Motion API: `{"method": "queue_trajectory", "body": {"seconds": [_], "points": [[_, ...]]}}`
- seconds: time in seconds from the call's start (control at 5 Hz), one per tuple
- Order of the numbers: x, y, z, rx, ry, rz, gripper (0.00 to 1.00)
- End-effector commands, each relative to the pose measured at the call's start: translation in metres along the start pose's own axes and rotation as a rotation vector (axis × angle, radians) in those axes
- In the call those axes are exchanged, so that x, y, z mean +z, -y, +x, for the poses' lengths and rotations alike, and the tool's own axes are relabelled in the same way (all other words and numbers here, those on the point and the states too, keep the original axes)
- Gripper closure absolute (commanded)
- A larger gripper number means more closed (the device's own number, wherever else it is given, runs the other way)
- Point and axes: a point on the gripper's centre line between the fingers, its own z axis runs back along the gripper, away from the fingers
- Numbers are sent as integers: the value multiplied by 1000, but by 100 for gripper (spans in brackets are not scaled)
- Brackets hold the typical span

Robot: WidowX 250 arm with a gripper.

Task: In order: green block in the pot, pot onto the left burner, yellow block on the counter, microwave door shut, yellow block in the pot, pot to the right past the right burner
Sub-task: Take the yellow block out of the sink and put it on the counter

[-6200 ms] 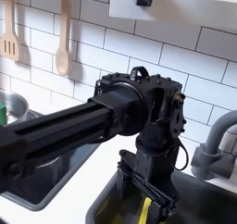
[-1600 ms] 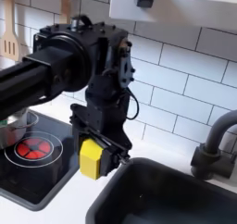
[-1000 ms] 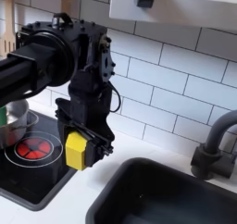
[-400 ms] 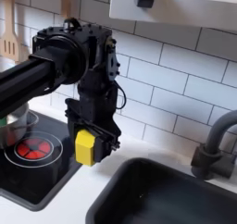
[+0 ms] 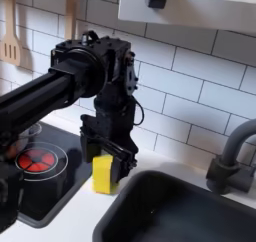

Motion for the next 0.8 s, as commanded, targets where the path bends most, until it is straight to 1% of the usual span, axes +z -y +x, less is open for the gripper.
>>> {"method": "queue_trajectory", "body": {"seconds": [0.0,0.2,0.4,0.6], "points": [[-2,3,1,1,-13,3,0],[9,11,-4,-12,-24,3,0],[13,19,-16,9,-43,-2,0],[36,30,-21,-6,-6,15,0]]}}
